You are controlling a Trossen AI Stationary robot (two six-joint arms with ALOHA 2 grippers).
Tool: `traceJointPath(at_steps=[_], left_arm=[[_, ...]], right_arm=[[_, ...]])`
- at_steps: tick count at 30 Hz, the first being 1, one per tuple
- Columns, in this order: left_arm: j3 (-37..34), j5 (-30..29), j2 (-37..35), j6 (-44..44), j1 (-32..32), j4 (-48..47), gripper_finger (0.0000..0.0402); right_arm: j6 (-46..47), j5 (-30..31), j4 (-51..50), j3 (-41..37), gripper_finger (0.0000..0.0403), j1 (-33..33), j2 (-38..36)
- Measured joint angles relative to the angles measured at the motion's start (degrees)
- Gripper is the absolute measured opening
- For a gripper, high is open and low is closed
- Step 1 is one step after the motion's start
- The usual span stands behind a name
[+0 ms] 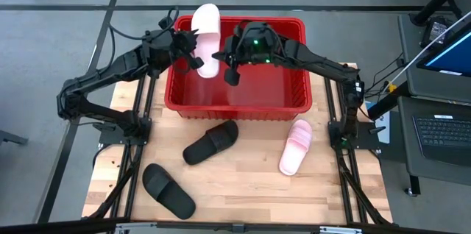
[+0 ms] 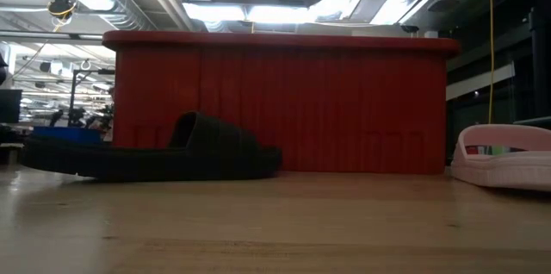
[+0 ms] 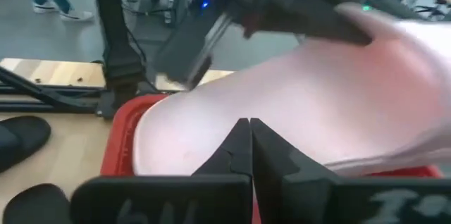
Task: Pick and place slides into bin
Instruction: Put the bottom pink slide into the red bin
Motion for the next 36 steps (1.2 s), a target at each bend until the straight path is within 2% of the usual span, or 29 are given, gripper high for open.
traceJointPath(at_steps=[8, 14, 18, 24, 36], left_arm=[[0.0, 7.4, 0.0, 0.2, 5.1, -1.2, 0.0003], [-0.2, 9.1, 0.4, 0.2, 9.3, -2.1, 0.0003], [-5.2, 12.9, 0.3, -2.2, 11.5, -1.2, 0.0003], [-14.7, 13.3, -2.4, -4.8, 11.2, 4.5, 0.0003], [-24.5, 13.0, -4.0, -6.8, 10.6, 6.2, 0.0003]], right_arm=[[1.4, -6.6, 8.7, -9.6, 0.0, -3.2, -4.9], [0.0, -7.4, 13.9, -19.5, 0.0, -2.8, -12.8], [-1.2, -7.4, 20.5, -29.3, 0.0, -2.8, -19.4], [-3.1, -7.3, 26.6, -43.1, 0.0003, -3.5, -29.7], [-3.1, -7.2, 28.7, -56.9, 0.0006, -5.9, -46.8]])
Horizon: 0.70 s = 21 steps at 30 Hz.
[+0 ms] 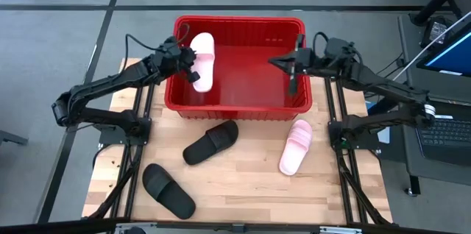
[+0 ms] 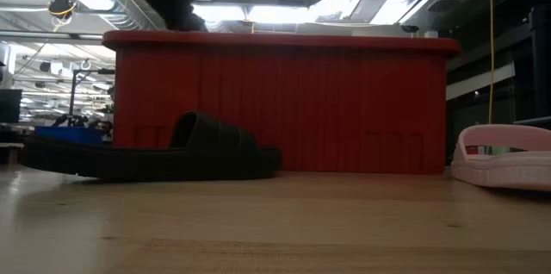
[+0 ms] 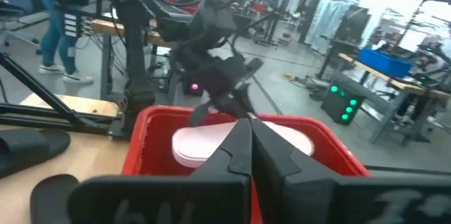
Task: Pick and place slides into bin
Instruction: Put the bottom pink slide into the red bin
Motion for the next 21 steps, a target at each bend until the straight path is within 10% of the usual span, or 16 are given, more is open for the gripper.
traceJointPath(at_steps=[21], left_arm=[[-6.5, -0.1, 3.7, 0.6, 0.4, 1.9, 0.0003]], right_arm=[[0.3, 0.2, -0.1, -6.3, 0.0007, -2.2, -5.7]])
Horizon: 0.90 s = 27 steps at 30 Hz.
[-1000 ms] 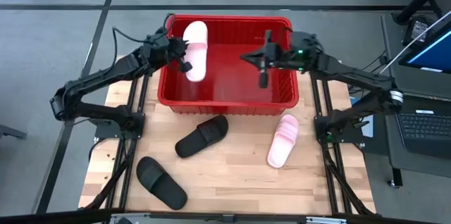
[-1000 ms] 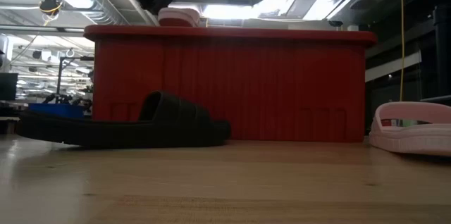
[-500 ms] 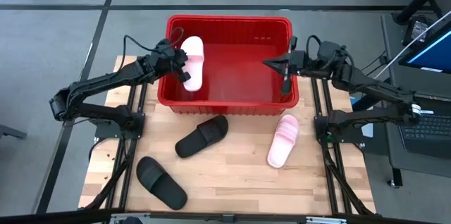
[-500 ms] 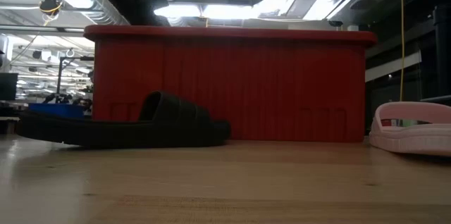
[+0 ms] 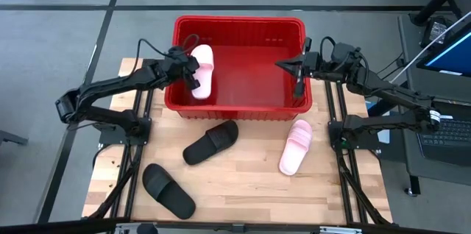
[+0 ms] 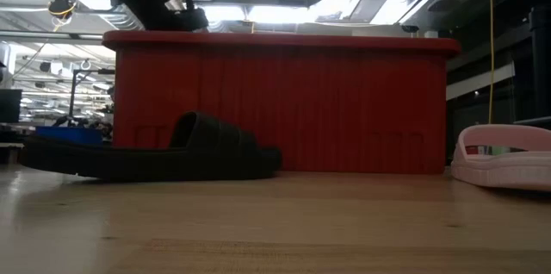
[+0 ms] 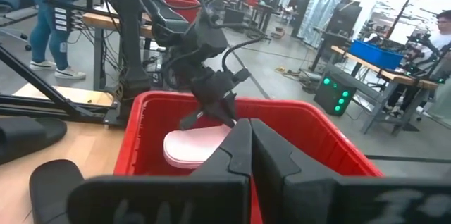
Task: Pick and place slides into bin
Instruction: Put the bottom pink slide into the red bin
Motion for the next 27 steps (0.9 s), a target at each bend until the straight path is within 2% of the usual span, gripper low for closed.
traceJointPath(at_steps=[7, 15, 27], left_arm=[[0.0, 0.2, 5.8, -0.4, 1.8, 0.3, 0.0003], [0.0, 4.2, 11.0, 2.0, 4.5, 4.5, 0.0003], [0.0, 5.2, 12.7, 7.0, 6.1, 4.4, 0.0003]], right_arm=[[1.3, 0.0, 0.0, 0.0, 0.0007, -0.3, 0.0], [1.4, 0.0, 0.0, 0.0, 0.0007, -0.3, 0.0], [1.2, 0.0, -0.1, 0.0, 0.0007, -0.3, 0.0]])
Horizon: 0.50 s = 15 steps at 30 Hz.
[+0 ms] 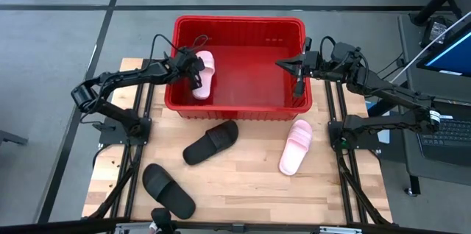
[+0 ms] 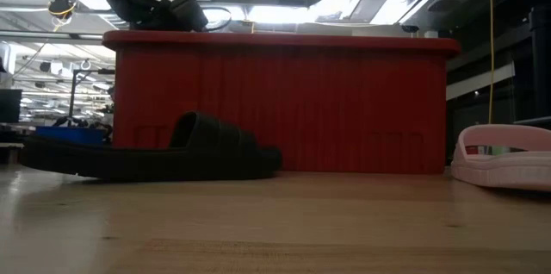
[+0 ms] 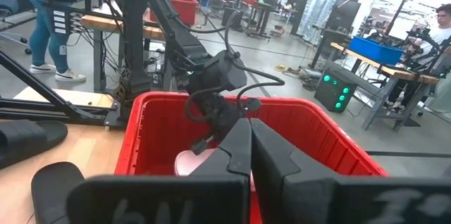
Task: Pick and place slides into bin
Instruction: Put the bottom pink slide into the red bin
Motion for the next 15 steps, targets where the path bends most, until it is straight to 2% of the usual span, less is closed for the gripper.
traceJointPath(at_steps=[6, 15], left_arm=[[0.0, 1.6, 0.2, 0.1, 0.0, 0.1, 0.0003], [0.0, 0.1, 3.1, 2.2, 0.0, 1.4, 0.0003]], right_arm=[[0.0, 0.0, 0.0, 0.0, 0.0007, 0.0, 0.0], [0.1, 0.0, -0.1, 0.0, 0.0007, 0.0, 0.0]])
